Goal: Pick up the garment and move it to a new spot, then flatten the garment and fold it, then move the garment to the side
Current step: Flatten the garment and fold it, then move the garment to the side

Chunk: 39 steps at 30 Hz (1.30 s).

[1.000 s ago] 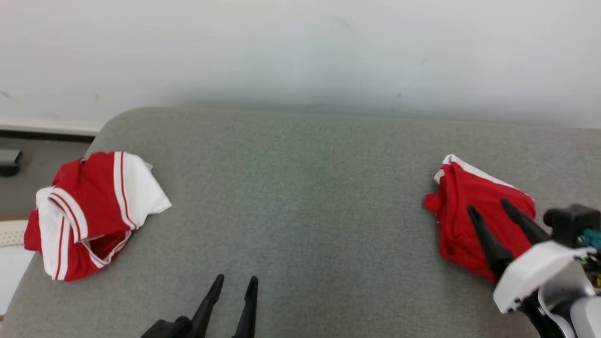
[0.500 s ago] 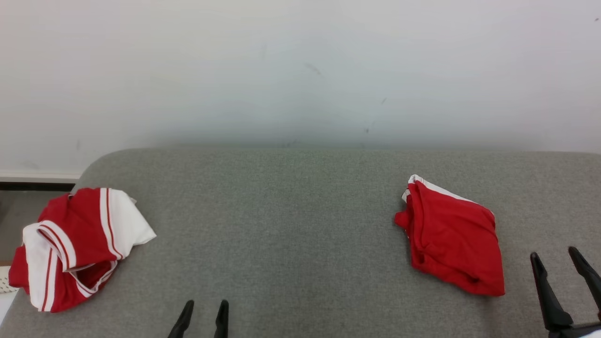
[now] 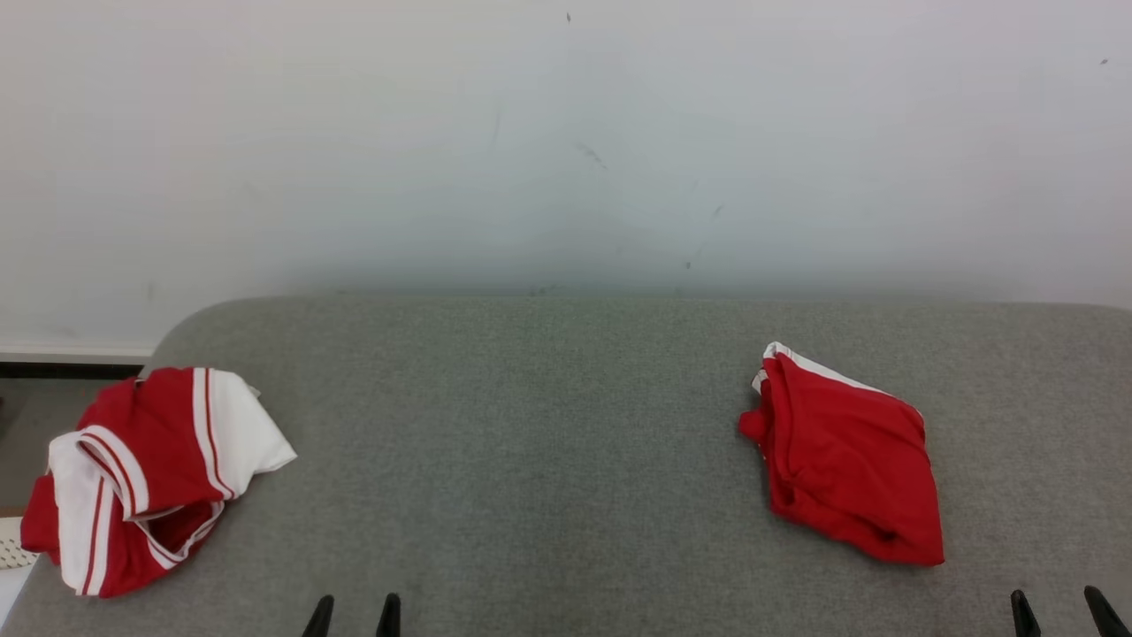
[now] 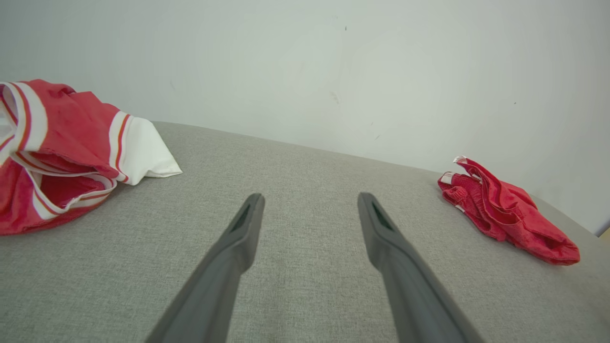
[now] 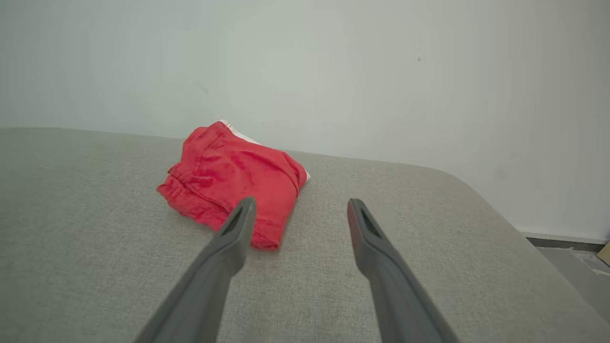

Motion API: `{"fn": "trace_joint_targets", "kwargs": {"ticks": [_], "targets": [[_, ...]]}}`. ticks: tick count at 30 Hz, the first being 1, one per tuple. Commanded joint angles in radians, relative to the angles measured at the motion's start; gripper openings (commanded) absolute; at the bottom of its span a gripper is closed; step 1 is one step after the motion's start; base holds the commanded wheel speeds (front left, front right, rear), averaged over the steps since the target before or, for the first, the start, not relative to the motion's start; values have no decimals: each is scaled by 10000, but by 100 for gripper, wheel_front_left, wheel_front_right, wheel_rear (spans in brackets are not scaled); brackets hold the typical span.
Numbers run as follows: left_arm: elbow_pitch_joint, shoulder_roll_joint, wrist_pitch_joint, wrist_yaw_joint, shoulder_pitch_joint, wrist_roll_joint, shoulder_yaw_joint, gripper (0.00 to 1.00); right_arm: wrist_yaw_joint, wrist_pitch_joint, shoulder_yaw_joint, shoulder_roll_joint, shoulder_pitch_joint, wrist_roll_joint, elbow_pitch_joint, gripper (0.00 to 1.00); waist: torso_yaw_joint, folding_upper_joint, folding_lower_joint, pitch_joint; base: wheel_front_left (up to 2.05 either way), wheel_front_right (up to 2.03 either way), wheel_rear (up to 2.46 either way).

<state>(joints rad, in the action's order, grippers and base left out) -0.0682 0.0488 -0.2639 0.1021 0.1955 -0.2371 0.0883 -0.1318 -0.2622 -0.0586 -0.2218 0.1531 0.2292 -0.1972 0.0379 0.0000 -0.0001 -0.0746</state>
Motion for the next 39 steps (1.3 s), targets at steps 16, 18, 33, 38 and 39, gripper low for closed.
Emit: {"fn": "trace_joint_targets", "kwargs": {"ticks": [16, 18, 33, 38, 39], "targets": [[8, 34, -5, 60, 113, 88, 51, 100, 25, 119, 657, 134, -568, 2562, -844, 100, -4, 0, 1, 230, 0, 0, 0], [-10, 34, -5, 72, 34, 116, 129, 100, 25, 709, 796, -54, -989, 3673, -1139, 100, 40, 0, 1, 363, 0, 0, 0], [-212, 33, -5, 174, -982, 147, 837, 100, 24, 6228, 494, -1453, -4574, 6746, -3259, 100, 1415, 0, 1, 2066, 0, 0, 0], [-187, 33, -5, 87, -1207, -22, 1052, 100, 24, 6943, 287, -1417, -5230, 6918, -4082, 100, 1883, 0, 1, 2426, 0, 0, 0], [-184, 34, -5, 68, -1222, -39, 1079, 100, 24, 7014, 213, -1367, -5322, 6958, -4258, 100, 1936, 0, 1, 2467, 0, 0, 0]]}}
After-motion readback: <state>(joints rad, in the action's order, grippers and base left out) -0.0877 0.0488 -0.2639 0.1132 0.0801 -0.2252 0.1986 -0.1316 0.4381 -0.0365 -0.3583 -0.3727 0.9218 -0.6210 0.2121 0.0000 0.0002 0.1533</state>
